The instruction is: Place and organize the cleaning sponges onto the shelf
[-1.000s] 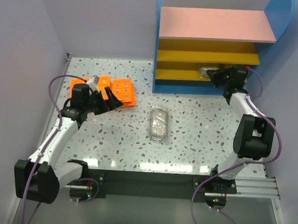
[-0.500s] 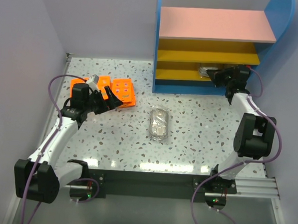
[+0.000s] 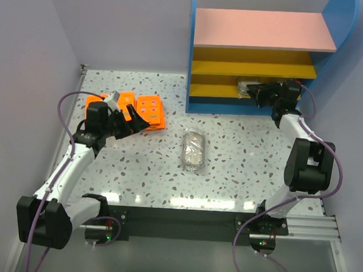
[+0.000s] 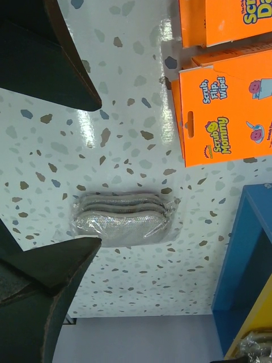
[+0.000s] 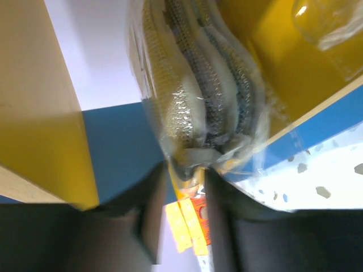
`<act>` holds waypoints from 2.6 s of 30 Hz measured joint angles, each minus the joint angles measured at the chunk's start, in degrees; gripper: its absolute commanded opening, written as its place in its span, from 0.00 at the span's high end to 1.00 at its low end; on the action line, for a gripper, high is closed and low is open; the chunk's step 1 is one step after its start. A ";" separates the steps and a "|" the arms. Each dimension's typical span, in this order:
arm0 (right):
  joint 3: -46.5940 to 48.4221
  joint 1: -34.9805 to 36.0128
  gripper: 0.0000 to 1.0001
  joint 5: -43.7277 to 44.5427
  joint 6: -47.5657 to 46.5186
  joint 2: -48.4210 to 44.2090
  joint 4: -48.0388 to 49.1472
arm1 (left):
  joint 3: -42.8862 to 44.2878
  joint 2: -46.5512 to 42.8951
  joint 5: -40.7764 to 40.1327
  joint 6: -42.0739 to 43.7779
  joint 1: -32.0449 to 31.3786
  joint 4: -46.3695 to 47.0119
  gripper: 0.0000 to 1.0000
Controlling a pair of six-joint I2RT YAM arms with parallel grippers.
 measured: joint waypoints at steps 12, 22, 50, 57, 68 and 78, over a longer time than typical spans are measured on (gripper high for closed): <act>-6.64 0.26 0.18 -0.70 -1.73 -16.81 -3.17 | 0.00 -3.30 0.00 0.02 0.00 -0.28 0.02; -28.02 15.91 0.21 1.42 -5.90 -43.15 -17.77 | -1.90 -5.31 0.17 0.17 0.00 -1.27 0.05; -35.12 64.67 0.31 46.29 31.69 -24.94 -15.93 | -8.61 -5.64 1.31 -0.39 -8.46 0.09 1.00; -35.19 64.19 0.44 52.50 36.37 -24.00 -15.69 | -8.61 -6.71 0.48 0.50 -8.46 -2.21 1.00; -39.47 51.52 0.47 46.34 30.42 -22.62 -8.81 | -8.61 -7.17 0.00 0.68 -8.46 -2.89 1.00; -39.78 49.57 0.80 40.33 24.22 -20.20 -0.79 | -8.70 -10.03 -0.81 0.59 -8.46 -4.24 1.00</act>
